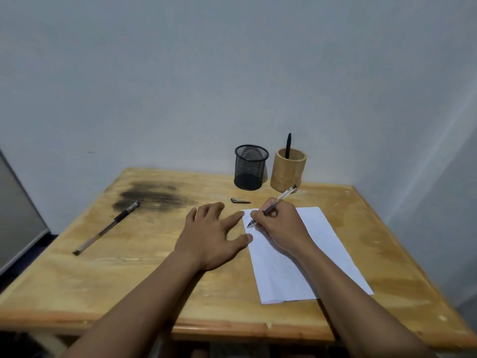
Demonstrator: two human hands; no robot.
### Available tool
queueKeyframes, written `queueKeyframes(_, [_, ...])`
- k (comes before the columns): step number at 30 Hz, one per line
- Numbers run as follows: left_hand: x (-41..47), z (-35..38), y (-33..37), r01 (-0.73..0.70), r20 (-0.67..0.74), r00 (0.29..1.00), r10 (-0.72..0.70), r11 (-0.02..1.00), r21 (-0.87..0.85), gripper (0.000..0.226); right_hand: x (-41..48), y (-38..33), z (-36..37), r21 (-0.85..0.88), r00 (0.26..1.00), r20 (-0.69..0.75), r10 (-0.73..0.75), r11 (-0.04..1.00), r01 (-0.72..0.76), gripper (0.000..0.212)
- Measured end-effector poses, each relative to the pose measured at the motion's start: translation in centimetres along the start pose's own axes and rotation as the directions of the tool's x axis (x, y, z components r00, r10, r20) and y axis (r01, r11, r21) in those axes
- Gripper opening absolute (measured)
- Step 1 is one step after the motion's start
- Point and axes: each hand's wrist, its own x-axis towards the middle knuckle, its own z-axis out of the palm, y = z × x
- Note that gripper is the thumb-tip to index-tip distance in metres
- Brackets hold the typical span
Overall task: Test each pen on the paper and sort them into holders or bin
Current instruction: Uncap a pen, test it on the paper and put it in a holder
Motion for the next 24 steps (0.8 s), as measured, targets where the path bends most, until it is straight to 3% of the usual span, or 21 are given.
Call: queueKeyframes(24, [-0.21,-0.42,0.41,0.01,0.013,1.0,-0.011,1.0,0.021,0.068,-0.4,-0.34,-0.12,-0.133,0.999,-0.043,-0.008,0.991,0.002,0.015])
